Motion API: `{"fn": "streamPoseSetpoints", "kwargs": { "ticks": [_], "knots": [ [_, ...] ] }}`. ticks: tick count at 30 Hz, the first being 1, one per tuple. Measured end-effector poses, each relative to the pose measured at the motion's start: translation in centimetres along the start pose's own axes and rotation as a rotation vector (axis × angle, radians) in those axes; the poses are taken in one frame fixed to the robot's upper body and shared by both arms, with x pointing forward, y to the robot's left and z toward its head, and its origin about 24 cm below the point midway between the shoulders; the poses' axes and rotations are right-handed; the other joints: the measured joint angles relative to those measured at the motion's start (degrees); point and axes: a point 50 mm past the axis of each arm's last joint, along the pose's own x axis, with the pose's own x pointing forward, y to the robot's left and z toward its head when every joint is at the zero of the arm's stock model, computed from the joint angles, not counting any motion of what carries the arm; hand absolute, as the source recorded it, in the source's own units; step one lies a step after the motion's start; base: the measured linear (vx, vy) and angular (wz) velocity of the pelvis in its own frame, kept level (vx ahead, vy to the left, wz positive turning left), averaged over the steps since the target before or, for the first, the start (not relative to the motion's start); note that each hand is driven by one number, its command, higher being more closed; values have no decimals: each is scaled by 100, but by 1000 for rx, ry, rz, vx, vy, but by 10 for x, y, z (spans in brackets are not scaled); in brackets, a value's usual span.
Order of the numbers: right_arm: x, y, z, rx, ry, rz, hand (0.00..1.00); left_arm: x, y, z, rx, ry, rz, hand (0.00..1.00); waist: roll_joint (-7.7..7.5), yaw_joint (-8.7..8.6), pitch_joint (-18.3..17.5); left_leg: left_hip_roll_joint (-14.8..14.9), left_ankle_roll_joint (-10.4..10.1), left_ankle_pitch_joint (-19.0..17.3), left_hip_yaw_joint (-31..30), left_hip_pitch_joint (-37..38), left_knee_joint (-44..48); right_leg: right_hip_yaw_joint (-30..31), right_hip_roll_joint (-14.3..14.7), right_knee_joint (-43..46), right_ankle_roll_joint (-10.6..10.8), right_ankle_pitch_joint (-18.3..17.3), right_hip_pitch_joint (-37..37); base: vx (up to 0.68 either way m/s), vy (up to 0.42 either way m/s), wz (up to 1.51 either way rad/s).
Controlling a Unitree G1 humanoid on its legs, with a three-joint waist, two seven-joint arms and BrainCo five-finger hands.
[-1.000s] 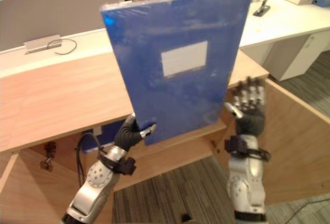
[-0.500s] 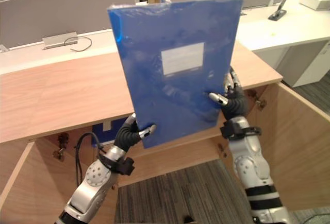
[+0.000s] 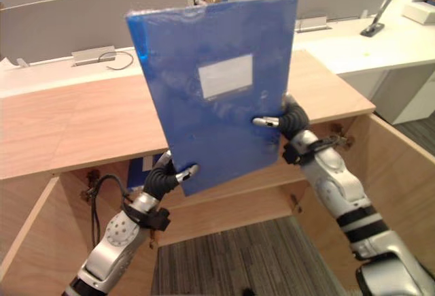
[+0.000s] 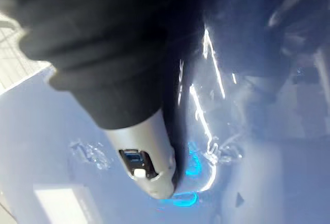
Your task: Walk over to the cabinet, pick up the folder, carry it to the office cabinet, place the folder inside the office cabinet, then close the office cabinet door
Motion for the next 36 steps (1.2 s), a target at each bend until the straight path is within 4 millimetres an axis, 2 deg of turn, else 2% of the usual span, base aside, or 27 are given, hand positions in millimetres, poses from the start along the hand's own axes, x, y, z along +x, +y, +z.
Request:
{"fn": "streamPoseSetpoints", "kwargs": {
  "ticks": [4,8,9,12,15,16,17,22,24,25,26,27,29,30,32,33,34,36],
  "knots": [
    [2,2,-2,-103,141,80,100,-5,6,-10,16,62,-19,100,-8,103,-7,22,-14,24,-80,-5,1,-84,19,-4,-15,13,40,7,8,10],
    [-3,-3,1,-128,248,135,100,-10,5,-16,46,106,-66,100,-35,197,-22,25,-17,64,-144,-17,0,-167,23,52,-14,13,43,-5,11,9],
    [-3,-3,2,-135,254,141,100,-10,4,-16,49,110,-73,0,-35,209,-22,23,-16,67,-149,-18,0,-169,22,59,-14,13,41,0,0,0],
    [-4,-4,15,-204,264,185,100,-14,-8,-23,95,163,-181,0,-36,245,-40,18,-33,91,-176,-71,-1,-183,20,96,-17,7,-13,-38,15,5],
    [-6,11,22,-311,297,332,100,-29,-33,-37,176,257,-460,0,-50,218,-85,59,-48,97,-187,-73,-1,-192,23,63,-24,6,-13,0,0,0],
    [-8,19,15,-327,328,397,100,-34,-44,-42,207,281,-585,0,-68,202,-121,66,-51,97,-190,-71,-1,-200,24,-3,-58,1,-9,0,0,0],
    [-10,22,9,-330,353,422,100,-37,-48,-47,226,302,-637,0,-73,198,-121,72,-56,101,-189,-71,-3,-200,28,-14,-61,2,-11,0,0,0],
    [-30,20,-25,-256,429,404,100,-45,-44,-82,185,465,-691,0,-104,158,-102,73,-37,125,-149,-73,-29,-195,23,-42,-64,11,-30,5,12,-3],
    [-34,20,-32,-227,424,384,100,-50,-44,-101,129,552,-666,0,-118,131,-92,71,-37,125,-124,-68,-31,-180,23,-42,-43,28,-39,17,16,-6],
    [-33,21,-32,-186,381,371,100,-57,-43,-118,86,640,-634,0,-126,73,-87,71,-39,123,-104,-73,-33,-165,25,-38,-42,29,-59,24,18,-8],
    [-30,27,-32,-85,317,369,100,-65,-40,-139,6,756,-556,0,-134,-5,-81,71,-43,120,-86,-74,-33,-149,33,-26,-43,31,-70,30,23,-9],
    [-29,31,-32,-31,282,370,100,-71,-37,-149,-36,818,-505,0,-142,-39,-77,71,-47,117,-76,-73,-32,-139,43,-19,-46,33,-74,24,19,-13],
    [-30,38,-25,72,168,361,100,-95,-23,-179,-165,1027,-303,0,-170,-109,-59,97,-71,101,40,-69,-32,-14,89,-12,-66,47,-142,14,15,-25],
    [-32,36,-23,80,145,348,100,-102,-19,-185,-182,1072,-259,0,-188,-126,-47,101,-74,98,60,-70,-33,11,95,-14,-68,49,-158,3,9,-25],
    [-43,24,-23,113,103,260,100,-131,-4,-198,-259,1203,-75,0,-260,-230,-2,108,-91,83,147,-67,-36,99,109,-12,-70,49,-201,2,19,-17],
    [-43,24,-23,114,102,258,100,-132,-4,-198,-261,1206,-69,0,-261,-232,-2,108,-92,82,151,-66,-36,103,110,-12,-70,49,-203,6,30,-22],
    [-52,18,-27,122,100,211,100,-152,6,-202,-299,1259,61,0,-283,-288,12,106,-94,68,223,-63,-37,168,111,-28,-79,58,-228,12,30,-16],
    [-64,11,-34,107,129,168,100,-170,17,-202,-338,1282,198,0,-295,-360,9,97,-97,52,225,-57,-10,170,108,-62,-53,89,-213,16,26,-9]
  ]
}}
